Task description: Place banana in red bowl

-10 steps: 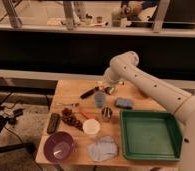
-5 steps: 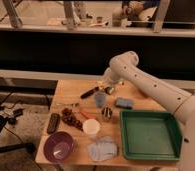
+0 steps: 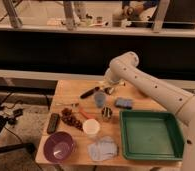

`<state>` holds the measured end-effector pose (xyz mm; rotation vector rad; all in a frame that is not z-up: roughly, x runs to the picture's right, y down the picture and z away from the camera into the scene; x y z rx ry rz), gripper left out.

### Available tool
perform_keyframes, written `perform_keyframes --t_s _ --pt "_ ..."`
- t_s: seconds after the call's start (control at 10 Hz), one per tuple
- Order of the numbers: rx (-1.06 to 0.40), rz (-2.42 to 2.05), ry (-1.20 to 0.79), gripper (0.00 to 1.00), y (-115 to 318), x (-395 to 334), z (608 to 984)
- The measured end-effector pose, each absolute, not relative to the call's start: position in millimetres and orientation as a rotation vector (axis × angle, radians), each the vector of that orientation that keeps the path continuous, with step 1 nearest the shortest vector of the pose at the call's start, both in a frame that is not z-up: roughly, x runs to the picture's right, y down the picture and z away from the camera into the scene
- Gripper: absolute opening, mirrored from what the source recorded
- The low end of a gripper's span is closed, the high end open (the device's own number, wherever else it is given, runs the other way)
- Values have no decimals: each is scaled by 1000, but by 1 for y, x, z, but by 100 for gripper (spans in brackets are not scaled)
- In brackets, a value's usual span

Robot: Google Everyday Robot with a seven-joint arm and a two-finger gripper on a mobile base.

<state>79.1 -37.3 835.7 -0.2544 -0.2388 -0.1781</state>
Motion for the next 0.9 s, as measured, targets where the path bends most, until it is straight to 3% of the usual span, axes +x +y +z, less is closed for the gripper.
perform_keyframes --t_s 0.9 --pt "-183 68 49 5 -27 253 823"
